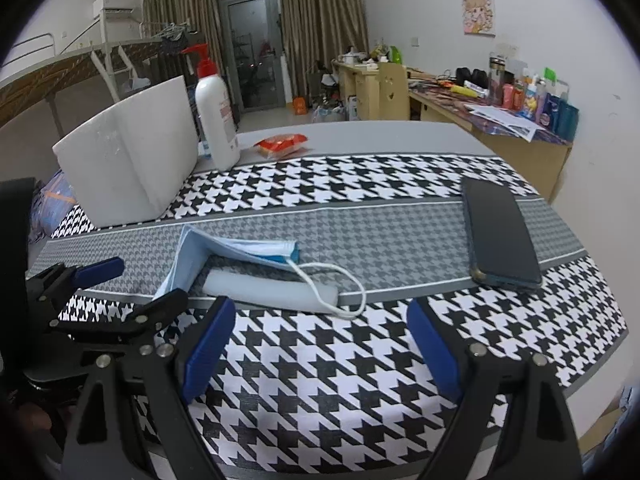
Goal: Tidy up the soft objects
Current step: 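Lower the left gripper onto the blue mask edge and close it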
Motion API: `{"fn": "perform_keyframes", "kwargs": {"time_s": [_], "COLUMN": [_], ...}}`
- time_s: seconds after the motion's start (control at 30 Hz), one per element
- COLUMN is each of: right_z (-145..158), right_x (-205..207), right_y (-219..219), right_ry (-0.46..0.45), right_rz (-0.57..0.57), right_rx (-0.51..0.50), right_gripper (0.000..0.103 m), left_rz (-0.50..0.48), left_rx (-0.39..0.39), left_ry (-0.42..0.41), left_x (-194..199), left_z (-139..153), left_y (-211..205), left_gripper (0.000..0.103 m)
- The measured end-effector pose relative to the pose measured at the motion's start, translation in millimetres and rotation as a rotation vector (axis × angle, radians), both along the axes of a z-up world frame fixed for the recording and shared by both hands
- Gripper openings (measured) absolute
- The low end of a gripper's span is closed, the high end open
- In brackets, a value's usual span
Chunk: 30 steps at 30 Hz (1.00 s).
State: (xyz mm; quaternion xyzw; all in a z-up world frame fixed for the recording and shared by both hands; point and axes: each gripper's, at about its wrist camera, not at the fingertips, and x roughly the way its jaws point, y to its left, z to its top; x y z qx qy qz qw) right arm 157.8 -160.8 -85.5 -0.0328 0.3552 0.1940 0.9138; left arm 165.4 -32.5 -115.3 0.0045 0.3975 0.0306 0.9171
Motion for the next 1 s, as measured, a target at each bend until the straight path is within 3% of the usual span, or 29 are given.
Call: {"fn": "perform_keyframes", "kwargs": {"time_s": [0.3, 0.67, 0.8, 1.0], "right_z": [-8, -12, -12, -11], "right_x": [8, 15, 16, 20], "right_y": [7, 3, 0, 2], "right_ry": [0.047, 0.067, 0.069, 0.069], "right_rz": [0.053, 0.057, 0.054, 0.061], "right_rx": [0.005, 0.021, 0.023, 0.02], "right_gripper": [0.091, 0.091, 0.091, 0.091], "left_rz": [0.0, -0.013, 0.005, 0.035], "left_rx": [-0.01, -0.003, -0.014, -0.071], "left_ry": [0.054, 0.056, 0.032, -0.013], "left_x": [8, 20, 23, 18], "left_z": [-8, -7, -3, 9], "left_y": [2, 0, 9, 28], "left_gripper": [0.067, 0.02, 0.011, 0.011]}}
